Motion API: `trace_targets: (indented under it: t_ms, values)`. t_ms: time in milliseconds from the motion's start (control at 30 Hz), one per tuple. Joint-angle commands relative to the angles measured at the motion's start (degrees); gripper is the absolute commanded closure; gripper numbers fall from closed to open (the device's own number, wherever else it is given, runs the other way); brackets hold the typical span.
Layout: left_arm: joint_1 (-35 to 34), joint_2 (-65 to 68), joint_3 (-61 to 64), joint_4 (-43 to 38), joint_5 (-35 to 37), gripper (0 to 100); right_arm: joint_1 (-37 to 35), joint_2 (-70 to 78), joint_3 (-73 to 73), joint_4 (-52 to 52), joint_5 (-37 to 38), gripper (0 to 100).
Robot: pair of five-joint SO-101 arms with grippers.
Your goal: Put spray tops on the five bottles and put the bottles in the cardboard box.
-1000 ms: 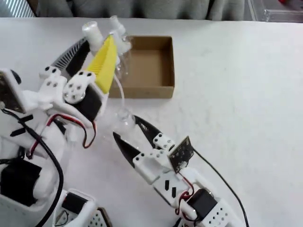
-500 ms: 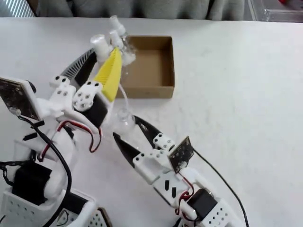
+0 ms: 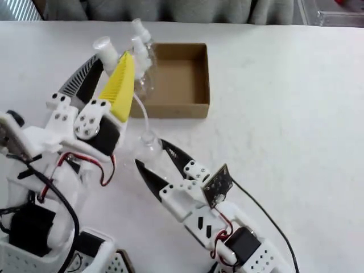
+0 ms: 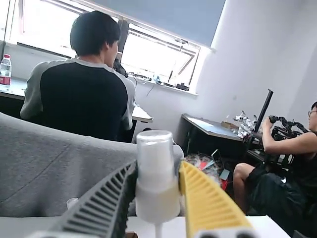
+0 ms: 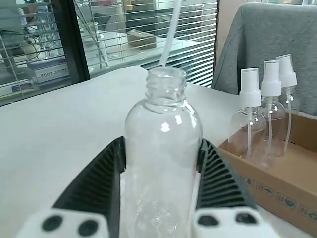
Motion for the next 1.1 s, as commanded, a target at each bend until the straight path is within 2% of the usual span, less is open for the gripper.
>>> trace_targets:
  t_ms: [0,200,467,667,800,900,1067]
  values:
    - [-0.57,-1.54,-0.26,-0.35,0.00,92,0.13,-0.75,-0.26,0.22,0.79,98.3]
    - [-0.13,-1.89,-0.26,5.45,0.09,92,0.13,-0.75,-0.26,0.22,0.79,98.3]
    - [-0.13,-1.89,6.86,1.93,0.09,92,0.13,-0.75,-0.26,0.22,0.79,98.3]
    - [0.04,-3.74,9.32,4.22,0.18,92,0.13,-0.75,-0.26,0.22,0.79,98.3]
    - [5.14,-9.10,13.54,8.53,-0.09,92,0.13,-0.75,-0.26,0.22,0.79,98.3]
    - [8.13,-12.88,17.23,10.11,-3.08,92,0.13,-0.75,-0.26,0.22,0.79,98.3]
    - [8.48,-17.27,24.53,9.49,-7.74,92,0.13,-0.75,-0.18,0.22,0.88,98.3]
